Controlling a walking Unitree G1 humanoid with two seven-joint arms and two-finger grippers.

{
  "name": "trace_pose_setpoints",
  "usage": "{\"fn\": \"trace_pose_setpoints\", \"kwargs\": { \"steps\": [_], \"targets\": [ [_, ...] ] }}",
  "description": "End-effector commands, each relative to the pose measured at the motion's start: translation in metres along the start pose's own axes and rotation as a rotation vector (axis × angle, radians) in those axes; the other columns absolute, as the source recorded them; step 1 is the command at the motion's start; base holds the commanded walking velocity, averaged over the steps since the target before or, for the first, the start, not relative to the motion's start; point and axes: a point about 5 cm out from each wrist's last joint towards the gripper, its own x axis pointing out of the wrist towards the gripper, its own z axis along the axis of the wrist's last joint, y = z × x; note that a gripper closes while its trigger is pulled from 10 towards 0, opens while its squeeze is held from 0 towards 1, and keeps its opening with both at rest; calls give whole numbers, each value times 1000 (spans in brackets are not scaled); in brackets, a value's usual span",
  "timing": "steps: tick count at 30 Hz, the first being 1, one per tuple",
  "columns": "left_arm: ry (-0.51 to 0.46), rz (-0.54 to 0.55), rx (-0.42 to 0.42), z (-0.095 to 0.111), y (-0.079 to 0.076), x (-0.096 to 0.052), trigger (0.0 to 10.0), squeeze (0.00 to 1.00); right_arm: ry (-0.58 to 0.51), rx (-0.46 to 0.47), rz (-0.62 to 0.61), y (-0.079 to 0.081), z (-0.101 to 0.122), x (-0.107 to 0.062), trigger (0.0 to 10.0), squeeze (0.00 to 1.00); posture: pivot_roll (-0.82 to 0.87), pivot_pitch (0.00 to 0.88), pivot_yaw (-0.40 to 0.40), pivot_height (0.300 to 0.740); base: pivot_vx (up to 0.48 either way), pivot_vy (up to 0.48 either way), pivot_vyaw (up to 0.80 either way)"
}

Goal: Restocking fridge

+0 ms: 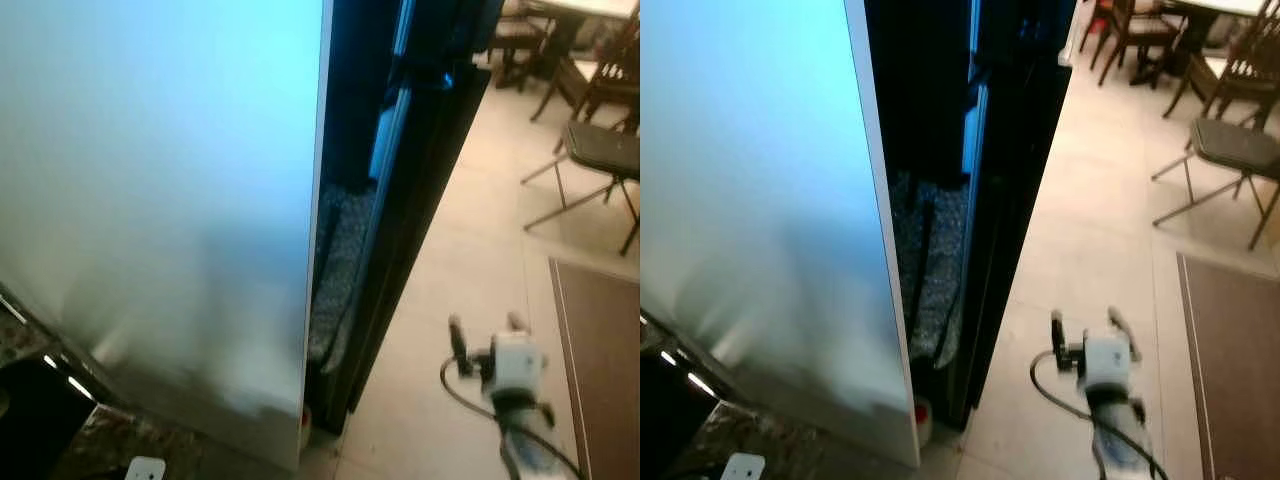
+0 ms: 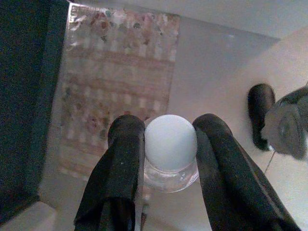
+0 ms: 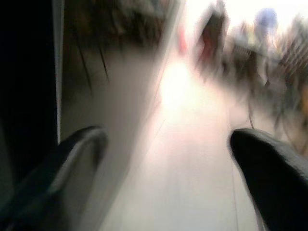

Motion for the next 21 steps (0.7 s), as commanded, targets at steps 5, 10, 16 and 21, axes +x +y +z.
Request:
{"fn": "trace_pose_setpoints", "kwargs": {
  "steps": [5,10,16,21],
  "targets": [
    [9,-7,7,-4,-5,-1,10000,0,-15,96,212,53,19,-1,10000,0,78,0,-37,740,0,0,0],
    [6,5,-13,-5,-6,-1,10000,0,-26,158,268,70,50,-3,10000,0,91,0,-56,740,0,0,0],
    [14,6,-17,-5,-7,-1,10000,0,33,193,304,89,63,-1,10000,0,85,0,-54,740,0,0,0],
    [12,13,-30,-3,-7,-1,10000,0,83,218,251,91,68,8,10000,1000,97,0,-56,740,0,0,0]
  ]
}}
